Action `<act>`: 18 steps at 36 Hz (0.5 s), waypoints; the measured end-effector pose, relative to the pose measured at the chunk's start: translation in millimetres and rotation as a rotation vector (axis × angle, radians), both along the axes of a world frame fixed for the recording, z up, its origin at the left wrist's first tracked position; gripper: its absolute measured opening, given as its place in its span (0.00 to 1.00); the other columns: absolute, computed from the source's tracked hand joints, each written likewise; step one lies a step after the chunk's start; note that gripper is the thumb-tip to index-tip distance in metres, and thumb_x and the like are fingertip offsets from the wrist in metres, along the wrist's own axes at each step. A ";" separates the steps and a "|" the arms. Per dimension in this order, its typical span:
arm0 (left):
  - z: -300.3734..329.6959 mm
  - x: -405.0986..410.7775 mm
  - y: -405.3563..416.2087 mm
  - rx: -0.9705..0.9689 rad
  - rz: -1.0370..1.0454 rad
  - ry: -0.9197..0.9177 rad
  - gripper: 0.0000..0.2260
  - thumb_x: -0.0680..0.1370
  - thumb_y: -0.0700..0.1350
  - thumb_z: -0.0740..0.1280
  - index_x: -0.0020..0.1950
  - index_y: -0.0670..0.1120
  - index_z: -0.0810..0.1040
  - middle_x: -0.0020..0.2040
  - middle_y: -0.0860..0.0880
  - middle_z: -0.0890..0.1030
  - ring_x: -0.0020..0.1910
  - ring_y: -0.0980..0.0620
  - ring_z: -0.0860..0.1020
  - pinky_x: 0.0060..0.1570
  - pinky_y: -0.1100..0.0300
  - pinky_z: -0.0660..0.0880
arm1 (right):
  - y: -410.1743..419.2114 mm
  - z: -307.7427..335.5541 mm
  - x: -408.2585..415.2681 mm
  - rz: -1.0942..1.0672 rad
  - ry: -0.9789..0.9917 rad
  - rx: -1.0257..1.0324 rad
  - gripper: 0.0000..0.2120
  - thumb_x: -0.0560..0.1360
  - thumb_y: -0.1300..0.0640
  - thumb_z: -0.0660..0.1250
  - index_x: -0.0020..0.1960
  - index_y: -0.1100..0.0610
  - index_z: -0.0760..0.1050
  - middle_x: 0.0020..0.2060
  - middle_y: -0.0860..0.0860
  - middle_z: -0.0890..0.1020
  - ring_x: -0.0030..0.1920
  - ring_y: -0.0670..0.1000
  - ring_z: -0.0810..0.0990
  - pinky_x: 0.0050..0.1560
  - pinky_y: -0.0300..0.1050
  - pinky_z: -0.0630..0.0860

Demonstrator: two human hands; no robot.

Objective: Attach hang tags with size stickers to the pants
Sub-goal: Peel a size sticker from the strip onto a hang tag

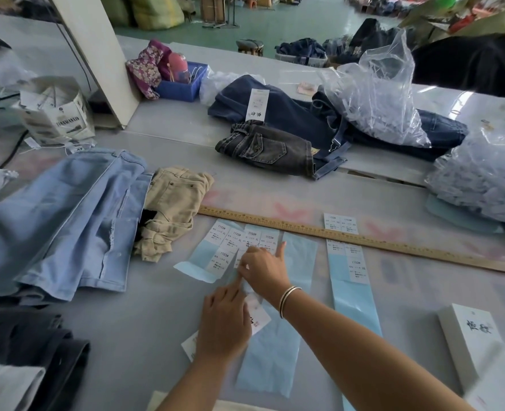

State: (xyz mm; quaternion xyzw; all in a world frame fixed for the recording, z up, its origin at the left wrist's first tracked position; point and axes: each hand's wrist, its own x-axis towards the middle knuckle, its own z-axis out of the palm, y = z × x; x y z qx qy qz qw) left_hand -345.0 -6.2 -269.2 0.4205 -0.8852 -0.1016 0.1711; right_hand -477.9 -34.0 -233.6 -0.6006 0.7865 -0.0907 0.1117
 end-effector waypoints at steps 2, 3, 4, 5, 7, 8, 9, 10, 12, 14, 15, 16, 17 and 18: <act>0.2 0.8 -0.1 0.022 -0.010 0.015 0.15 0.66 0.38 0.72 0.52 0.45 0.82 0.60 0.49 0.81 0.44 0.49 0.81 0.39 0.54 0.75 | -2.0 -1.0 -1.4 -0.049 -0.086 0.009 0.12 0.78 0.52 0.58 0.43 0.55 0.77 0.46 0.47 0.77 0.53 0.51 0.76 0.70 0.71 0.42; 0.7 0.9 -0.1 0.027 -0.012 0.013 0.16 0.66 0.39 0.72 0.53 0.45 0.82 0.60 0.49 0.81 0.44 0.49 0.81 0.39 0.54 0.75 | -2.0 -1.7 -3.7 -0.074 -0.140 0.013 0.12 0.78 0.52 0.58 0.44 0.56 0.78 0.46 0.48 0.78 0.53 0.52 0.76 0.70 0.69 0.46; 1.5 0.8 -0.2 0.029 -0.011 0.010 0.16 0.66 0.39 0.72 0.54 0.45 0.82 0.59 0.49 0.81 0.45 0.49 0.81 0.40 0.54 0.75 | -1.9 -2.0 -7.5 -0.106 -0.202 0.009 0.12 0.78 0.52 0.59 0.45 0.56 0.78 0.47 0.48 0.79 0.52 0.52 0.76 0.70 0.66 0.51; 2.7 0.5 -0.2 0.037 -0.007 0.011 0.17 0.66 0.39 0.72 0.55 0.44 0.82 0.58 0.49 0.82 0.45 0.49 0.81 0.40 0.55 0.76 | -1.3 -1.0 -13.0 -0.155 -0.261 -0.009 0.12 0.78 0.51 0.60 0.46 0.57 0.79 0.47 0.49 0.80 0.51 0.52 0.77 0.69 0.63 0.57; 4.8 -0.1 0.1 0.051 -0.003 0.024 0.19 0.64 0.39 0.75 0.55 0.44 0.82 0.57 0.49 0.82 0.45 0.49 0.82 0.39 0.55 0.77 | 1.4 4.0 -26.6 -0.261 -0.321 -0.040 0.12 0.79 0.51 0.60 0.47 0.57 0.79 0.47 0.50 0.82 0.49 0.53 0.78 0.66 0.60 0.62; 5.2 -0.1 0.5 0.047 -0.001 0.028 0.20 0.63 0.38 0.76 0.55 0.43 0.82 0.56 0.49 0.83 0.44 0.49 0.82 0.38 0.55 0.77 | 3.6 6.2 -33.0 -0.271 -0.287 -0.041 0.12 0.79 0.51 0.59 0.47 0.56 0.78 0.47 0.50 0.82 0.49 0.54 0.79 0.67 0.60 0.62; 5.2 0.0 1.0 0.041 0.001 0.030 0.20 0.63 0.38 0.76 0.54 0.43 0.82 0.56 0.49 0.83 0.44 0.49 0.82 0.38 0.55 0.77 | 6.4 7.7 -37.5 -0.240 -0.233 -0.035 0.12 0.79 0.50 0.59 0.47 0.55 0.78 0.48 0.50 0.82 0.49 0.53 0.79 0.68 0.60 0.61; 5.5 0.0 1.4 0.034 0.002 0.031 0.19 0.64 0.38 0.75 0.54 0.44 0.82 0.55 0.49 0.83 0.44 0.49 0.82 0.38 0.55 0.77 | 8.8 8.0 -39.0 -0.181 -0.198 -0.032 0.11 0.79 0.50 0.60 0.49 0.54 0.79 0.50 0.50 0.82 0.50 0.52 0.79 0.69 0.59 0.60; 4.9 -0.1 0.9 0.014 0.007 0.027 0.17 0.66 0.39 0.70 0.54 0.44 0.82 0.55 0.49 0.83 0.43 0.49 0.81 0.38 0.55 0.76 | 11.8 10.3 -33.4 -0.022 -0.187 -0.027 0.10 0.78 0.50 0.63 0.54 0.53 0.79 0.54 0.49 0.81 0.53 0.51 0.79 0.66 0.53 0.67; 3.6 -0.1 0.5 0.003 0.013 0.016 0.17 0.66 0.40 0.68 0.54 0.45 0.82 0.56 0.49 0.83 0.43 0.49 0.81 0.38 0.55 0.76 | 10.7 10.7 -22.8 0.109 -0.150 0.007 0.12 0.77 0.51 0.64 0.57 0.53 0.79 0.56 0.50 0.80 0.54 0.52 0.78 0.60 0.49 0.72; 3.0 -0.1 0.7 0.001 0.013 0.008 0.16 0.67 0.39 0.68 0.54 0.45 0.82 0.56 0.50 0.82 0.43 0.49 0.81 0.38 0.55 0.75 | 9.1 10.2 -18.1 0.151 -0.117 0.026 0.12 0.77 0.51 0.64 0.57 0.54 0.80 0.56 0.50 0.80 0.54 0.53 0.78 0.58 0.49 0.74; 2.5 0.1 1.0 -0.002 0.014 0.001 0.16 0.67 0.39 0.67 0.54 0.45 0.82 0.56 0.50 0.82 0.43 0.49 0.81 0.38 0.55 0.75 | 7.4 9.4 -15.1 0.175 -0.090 0.041 0.13 0.78 0.51 0.63 0.57 0.55 0.80 0.56 0.51 0.80 0.53 0.53 0.79 0.56 0.49 0.75; 2.1 0.1 1.1 -0.006 0.016 -0.004 0.15 0.68 0.40 0.66 0.53 0.45 0.82 0.56 0.50 0.83 0.43 0.49 0.81 0.38 0.55 0.75 | 5.8 8.9 -13.7 0.182 -0.078 0.051 0.13 0.78 0.52 0.62 0.57 0.56 0.80 0.55 0.51 0.79 0.52 0.54 0.79 0.55 0.49 0.76; 2.0 0.2 1.0 -0.005 0.020 -0.010 0.14 0.69 0.41 0.63 0.52 0.46 0.82 0.55 0.51 0.83 0.43 0.50 0.81 0.38 0.55 0.75 | 4.8 8.5 -13.4 0.180 -0.079 0.060 0.13 0.79 0.53 0.61 0.56 0.57 0.80 0.55 0.52 0.79 0.52 0.54 0.79 0.54 0.49 0.76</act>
